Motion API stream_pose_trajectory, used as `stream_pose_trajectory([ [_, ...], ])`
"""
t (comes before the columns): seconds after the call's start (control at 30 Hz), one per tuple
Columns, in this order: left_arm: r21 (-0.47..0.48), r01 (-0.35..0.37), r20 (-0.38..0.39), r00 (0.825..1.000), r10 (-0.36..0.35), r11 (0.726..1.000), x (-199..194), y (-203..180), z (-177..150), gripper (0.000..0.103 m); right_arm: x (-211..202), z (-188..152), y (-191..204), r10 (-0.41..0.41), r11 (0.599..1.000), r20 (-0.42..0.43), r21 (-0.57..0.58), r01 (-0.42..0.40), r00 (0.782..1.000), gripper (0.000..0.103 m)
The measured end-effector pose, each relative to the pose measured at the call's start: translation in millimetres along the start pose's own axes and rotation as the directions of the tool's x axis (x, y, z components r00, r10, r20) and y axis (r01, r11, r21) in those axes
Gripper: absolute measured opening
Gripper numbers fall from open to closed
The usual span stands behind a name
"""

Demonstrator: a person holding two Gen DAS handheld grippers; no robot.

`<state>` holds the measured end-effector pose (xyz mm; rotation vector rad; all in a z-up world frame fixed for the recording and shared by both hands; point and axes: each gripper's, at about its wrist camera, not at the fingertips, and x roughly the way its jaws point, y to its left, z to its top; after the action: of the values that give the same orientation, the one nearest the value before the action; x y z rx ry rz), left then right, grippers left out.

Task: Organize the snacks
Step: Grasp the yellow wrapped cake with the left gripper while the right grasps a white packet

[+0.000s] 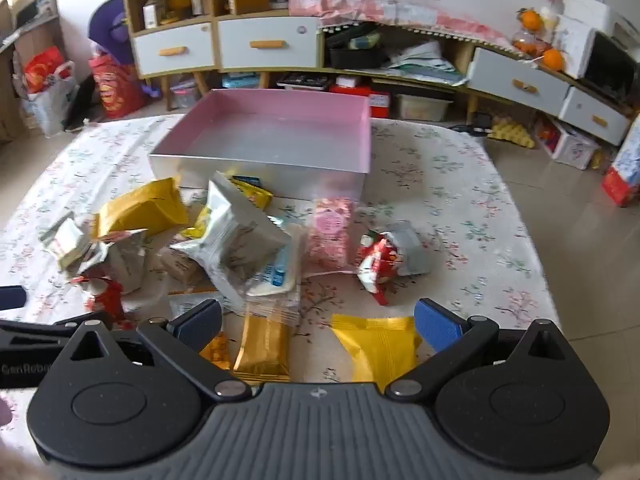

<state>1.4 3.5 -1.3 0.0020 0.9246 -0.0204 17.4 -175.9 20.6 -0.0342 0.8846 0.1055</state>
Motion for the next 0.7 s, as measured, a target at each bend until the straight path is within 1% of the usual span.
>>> stream_pose_trajectory([
  [0.13, 0.061, 0.058, -0.017, 0.998, -0.057, 0.996, 7.6, 6.6, 6.2, 0.103, 3.5, 4.1, -4.6, 0.053, 0.998, 0.010, -0.031, -0.052, 0.999, 0.103],
  [0.23, 0.060, 0.093, -0.023, 0.995, -0.092, 0.994, 8.4, 21.0, 11.3, 0.103, 12.8, 8.5, -10.0, 0.093, 0.996, -0.016, -0.012, -0.094, 0.996, 0.103],
  [0.33, 0.058, 0.086, -0.010, 0.996, -0.086, 0.995, 8.6, 35.9, 16.3, 0.102, 21.2, 13.2, -11.2, 0.140, 0.990, -0.033, 0.015, -0.139, 0.990, 0.100],
  [0.37, 0.072, 0.057, 0.007, 0.998, -0.058, 0.996, 9.7, 39.6, 19.5, 0.102, 22.8, 14.4, -11.3, 0.157, 0.987, -0.036, 0.026, -0.156, 0.987, 0.099],
  [0.43, 0.067, 0.042, -0.006, 0.999, -0.042, 0.997, 14.4, 51.8, 25.0, 0.101, 25.4, 17.5, -10.7, 0.208, 0.977, -0.042, 0.063, -0.205, 0.977, 0.095],
  [0.5, 0.046, 0.052, -0.014, 0.999, -0.051, 0.998, 20.4, 63.9, 31.1, 0.101, 27.9, 21.1, -11.3, 0.267, 0.960, -0.045, 0.103, -0.261, 0.963, 0.092],
  [0.53, 0.036, 0.063, -0.012, 0.998, -0.062, 0.997, 23.7, 68.6, 33.8, 0.099, 29.4, 22.6, -10.9, 0.290, 0.952, -0.044, 0.121, -0.283, 0.956, 0.090],
  [0.6, 0.031, 0.079, -0.010, 0.997, -0.079, 0.996, 31.3, 73.8, 38.8, 0.096, 32.7, 25.7, -10.2, 0.328, 0.935, -0.046, 0.157, -0.317, 0.944, 0.083],
  [0.7, 0.062, 0.126, 0.006, 0.992, -0.127, 0.990, 39.2, 73.3, 47.2, 0.093, 38.2, 29.4, -9.5, 0.357, 0.917, -0.043, 0.205, -0.341, 0.933, 0.076],
])
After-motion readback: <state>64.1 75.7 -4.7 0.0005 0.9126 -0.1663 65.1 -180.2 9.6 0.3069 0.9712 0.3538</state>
